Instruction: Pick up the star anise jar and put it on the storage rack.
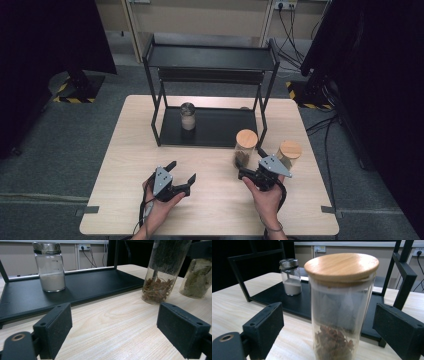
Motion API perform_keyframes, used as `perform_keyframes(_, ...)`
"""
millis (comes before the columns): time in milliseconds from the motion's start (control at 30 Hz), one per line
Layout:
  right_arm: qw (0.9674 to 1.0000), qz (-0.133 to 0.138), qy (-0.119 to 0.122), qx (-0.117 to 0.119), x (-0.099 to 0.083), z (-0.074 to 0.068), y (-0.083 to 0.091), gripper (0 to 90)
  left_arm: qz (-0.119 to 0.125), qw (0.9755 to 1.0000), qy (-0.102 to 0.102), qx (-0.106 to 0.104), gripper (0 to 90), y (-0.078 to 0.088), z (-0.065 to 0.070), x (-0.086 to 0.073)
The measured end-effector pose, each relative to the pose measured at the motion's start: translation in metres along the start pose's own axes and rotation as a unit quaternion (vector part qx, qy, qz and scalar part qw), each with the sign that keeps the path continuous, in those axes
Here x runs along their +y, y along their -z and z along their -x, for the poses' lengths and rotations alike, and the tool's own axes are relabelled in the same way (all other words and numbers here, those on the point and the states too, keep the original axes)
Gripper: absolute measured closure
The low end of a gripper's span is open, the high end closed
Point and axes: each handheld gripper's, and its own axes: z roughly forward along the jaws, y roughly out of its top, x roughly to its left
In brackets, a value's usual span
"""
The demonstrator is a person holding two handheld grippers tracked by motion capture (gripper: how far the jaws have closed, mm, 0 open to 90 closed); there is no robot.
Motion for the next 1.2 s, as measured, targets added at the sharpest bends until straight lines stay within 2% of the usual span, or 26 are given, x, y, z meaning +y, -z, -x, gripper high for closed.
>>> perform_keyframes(333, 0.9999, -0.003, 0.007, -0.011, 0.010, 0.004, -0.018, 13.9, -0.001, 1.0000, -0.003, 0.000, 12.6, 0.000, 0.001, 0.000)
perform_keyframes(667, 0.9998, -0.012, 0.003, -0.013, 0.009, 0.010, -0.031, 24.4, 0.000, 1.0000, -0.002, -0.001, 12.6, 0.000, 0.000, 0.000)
perform_keyframes(1200, 0.9999, -0.001, 0.015, -0.008, 0.011, 0.003, -0.029, 25.6, -0.001, 1.0000, 0.000, -0.001, 12.6, 0.000, 0.000, 0.000)
